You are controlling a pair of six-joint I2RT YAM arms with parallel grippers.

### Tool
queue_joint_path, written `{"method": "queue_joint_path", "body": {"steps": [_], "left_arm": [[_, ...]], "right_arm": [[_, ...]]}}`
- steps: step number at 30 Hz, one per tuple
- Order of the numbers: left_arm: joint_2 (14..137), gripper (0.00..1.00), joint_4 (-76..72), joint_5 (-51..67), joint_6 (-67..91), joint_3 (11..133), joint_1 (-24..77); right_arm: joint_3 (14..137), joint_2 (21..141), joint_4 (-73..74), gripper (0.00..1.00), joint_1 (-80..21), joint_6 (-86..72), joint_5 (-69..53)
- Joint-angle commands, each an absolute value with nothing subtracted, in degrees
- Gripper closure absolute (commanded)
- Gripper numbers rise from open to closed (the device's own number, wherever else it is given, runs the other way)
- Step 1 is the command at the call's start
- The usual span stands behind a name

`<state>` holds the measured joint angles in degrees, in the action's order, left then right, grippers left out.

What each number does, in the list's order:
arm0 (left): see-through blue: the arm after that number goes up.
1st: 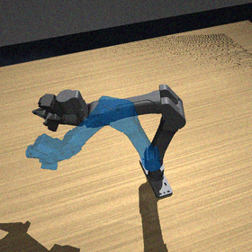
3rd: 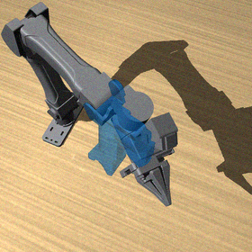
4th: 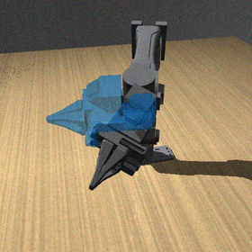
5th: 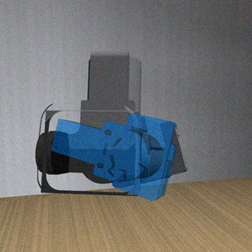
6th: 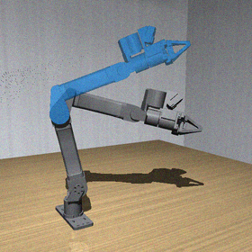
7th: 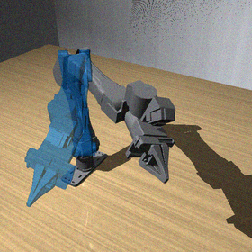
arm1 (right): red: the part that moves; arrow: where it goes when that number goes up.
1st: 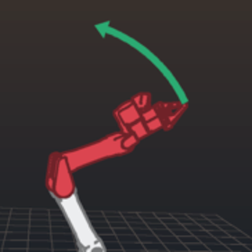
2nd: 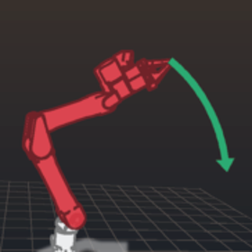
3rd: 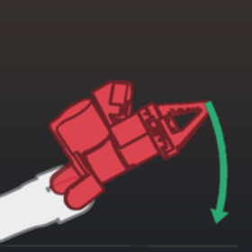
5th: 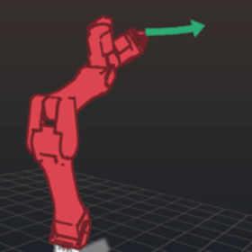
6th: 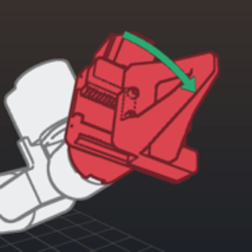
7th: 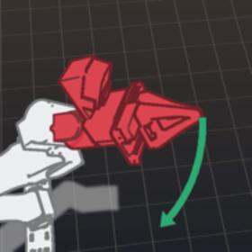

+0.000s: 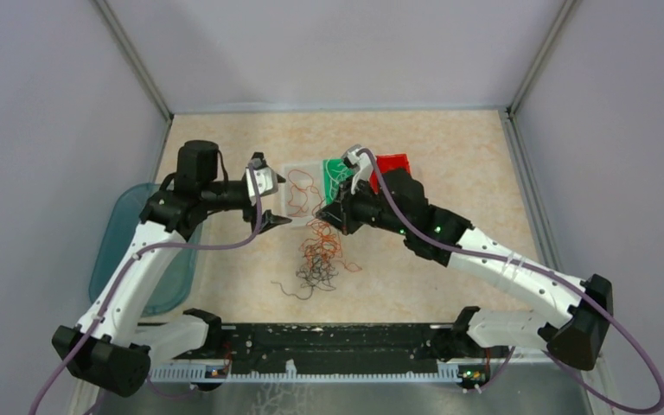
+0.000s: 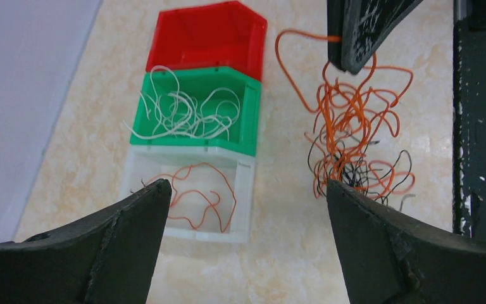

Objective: Untangle the cables
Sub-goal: Untie the cable.

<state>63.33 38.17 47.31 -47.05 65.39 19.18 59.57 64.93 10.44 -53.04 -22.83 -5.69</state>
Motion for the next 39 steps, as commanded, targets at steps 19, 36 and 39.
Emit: {"method": "queue_joint_path", "body": {"steps": [19,36,39], "left_arm": [[62.91,0.37,33.76,56.26,-39.06,64.98,25.40],[56.68,0.93,10.76,44.23,-31.09,56.76,25.54],[55.42,0.94,6.58,42.78,-29.22,56.34,25.55]], "right_arm": [[66.91,69.87,-0.07,1.00,-52.12,-22.51,-27.61],[64.28,69.64,-3.98,1.00,-52.13,-26.63,-33.08],[63.55,69.96,-3.43,1.00,-52.13,-27.79,-34.17]]}}
